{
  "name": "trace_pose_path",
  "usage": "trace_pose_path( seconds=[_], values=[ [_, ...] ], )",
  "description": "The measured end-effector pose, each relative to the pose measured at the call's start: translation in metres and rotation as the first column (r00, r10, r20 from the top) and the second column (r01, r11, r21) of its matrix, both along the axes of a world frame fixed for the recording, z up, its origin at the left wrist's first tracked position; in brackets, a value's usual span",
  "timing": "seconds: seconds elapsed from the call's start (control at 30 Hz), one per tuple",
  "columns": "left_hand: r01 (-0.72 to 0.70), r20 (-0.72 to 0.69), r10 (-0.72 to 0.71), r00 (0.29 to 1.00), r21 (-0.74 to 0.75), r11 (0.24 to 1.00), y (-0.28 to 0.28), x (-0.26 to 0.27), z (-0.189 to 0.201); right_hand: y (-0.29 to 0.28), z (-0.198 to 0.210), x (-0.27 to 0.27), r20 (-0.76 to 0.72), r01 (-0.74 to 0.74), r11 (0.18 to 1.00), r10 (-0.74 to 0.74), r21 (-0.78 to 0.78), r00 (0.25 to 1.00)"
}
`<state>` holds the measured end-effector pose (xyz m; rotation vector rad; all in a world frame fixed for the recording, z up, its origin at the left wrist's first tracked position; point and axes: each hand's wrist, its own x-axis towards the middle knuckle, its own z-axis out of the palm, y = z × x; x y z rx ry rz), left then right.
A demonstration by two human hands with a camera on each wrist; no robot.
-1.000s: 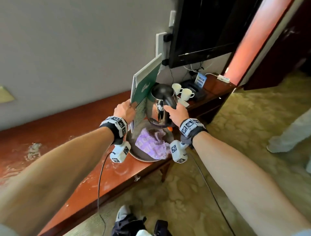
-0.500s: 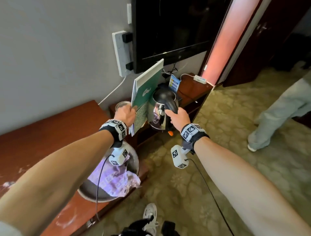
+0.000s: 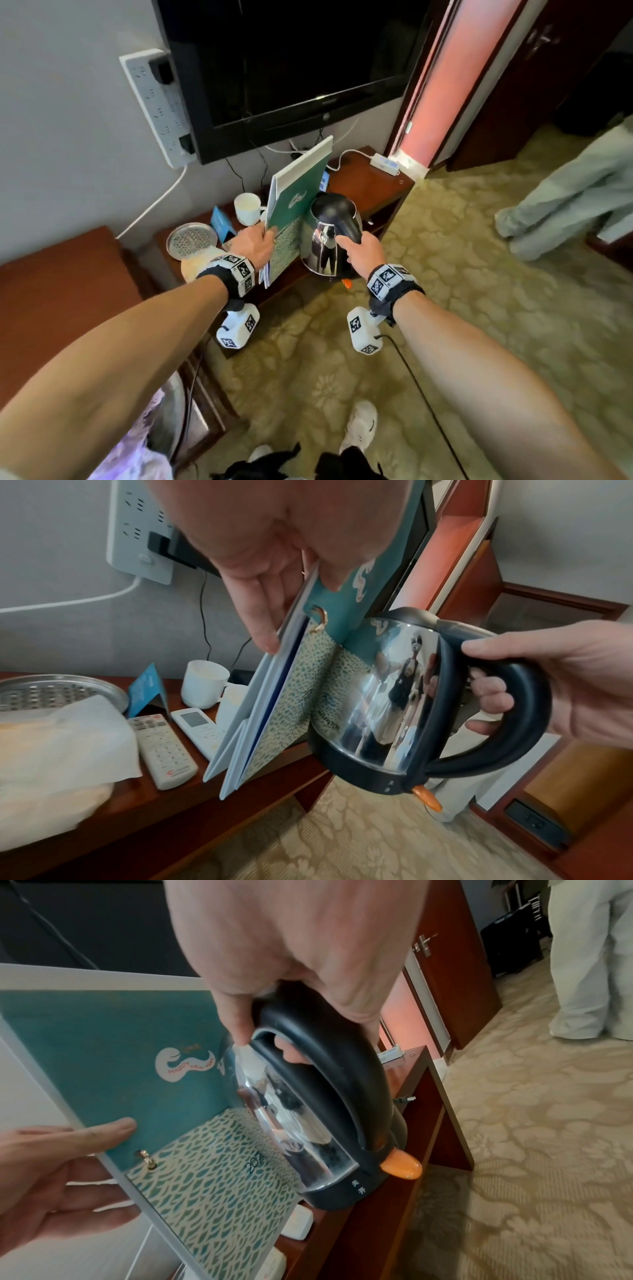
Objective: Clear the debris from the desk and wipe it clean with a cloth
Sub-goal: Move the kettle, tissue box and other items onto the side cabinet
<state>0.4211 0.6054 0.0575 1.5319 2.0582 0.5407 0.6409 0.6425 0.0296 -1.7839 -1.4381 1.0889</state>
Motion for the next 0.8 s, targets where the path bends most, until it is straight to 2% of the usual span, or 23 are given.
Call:
trace_pose_path(
  seconds=[0.3, 0.47, 0.57, 0.8],
  values=[
    [-0.089, -0.003, 0.089, 0.996, -0.005, 0.996, 0.119, 0.107, -0.009, 0.147, -0.008, 0.111, 0.021, -0.106, 0.994, 0.106, -0.013, 0.994],
    [-0.122, -0.057, 0.121, 0.991, -0.024, 0.992, 0.179, 0.141, -0.013, 0.224, -0.006, 0.155, 0.067, -0.165, 0.986, 0.167, -0.037, 0.984],
    [-0.124, -0.089, 0.120, 0.989, -0.044, 0.991, 0.215, 0.153, -0.012, 0.268, -0.002, 0.171, 0.099, -0.197, 0.980, 0.200, -0.036, 0.975],
    [-0.191, -0.032, 0.189, 0.982, -0.080, 0.978, 0.300, 0.164, -0.030, 0.368, -0.019, 0.174, 0.090, -0.242, 0.969, 0.245, -0.046, 0.965]
  ],
)
